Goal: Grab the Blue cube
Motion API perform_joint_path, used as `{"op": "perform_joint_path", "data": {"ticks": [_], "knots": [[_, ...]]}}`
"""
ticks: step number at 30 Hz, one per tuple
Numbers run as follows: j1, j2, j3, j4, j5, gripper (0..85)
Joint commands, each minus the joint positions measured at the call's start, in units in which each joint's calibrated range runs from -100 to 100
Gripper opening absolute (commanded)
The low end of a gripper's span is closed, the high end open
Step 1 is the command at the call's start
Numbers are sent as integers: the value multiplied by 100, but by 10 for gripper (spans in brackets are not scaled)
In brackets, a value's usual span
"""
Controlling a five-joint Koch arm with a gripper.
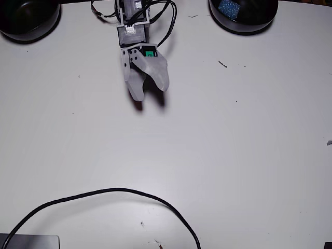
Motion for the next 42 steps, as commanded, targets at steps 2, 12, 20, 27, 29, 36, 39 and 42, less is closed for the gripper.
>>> {"op": "perform_joint_path", "data": {"ticks": [2,12,20,27,29,36,39,42], "knots": [[-200,350,65,347,200,479],[-874,2028,-200,523,728,480],[-923,3111,-758,1917,1255,479],[-1055,4660,-758,2334,1832,488],[-1021,4982,-804,2606,1626,452],[-606,5628,-849,3343,1216,422],[-567,5808,-877,3496,1084,421],[-542,6002,-959,3760,1011,421]]}}
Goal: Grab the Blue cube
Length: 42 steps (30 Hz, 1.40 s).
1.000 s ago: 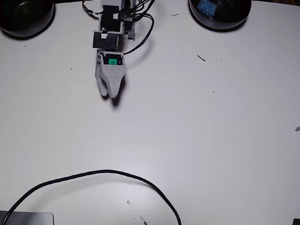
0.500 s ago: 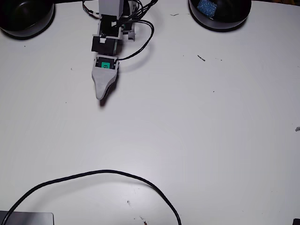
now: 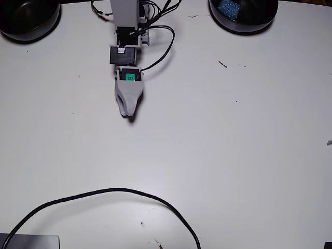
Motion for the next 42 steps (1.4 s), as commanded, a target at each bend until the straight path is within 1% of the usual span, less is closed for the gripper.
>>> {"op": "perform_joint_path", "data": {"ticks": [1,4,6,7,42], "knots": [[20,56,-2,508,-39,421],[15,107,-20,580,-29,424],[15,107,-20,580,-24,490],[15,107,-20,580,-24,501],[15,107,-20,580,-29,499]]}}
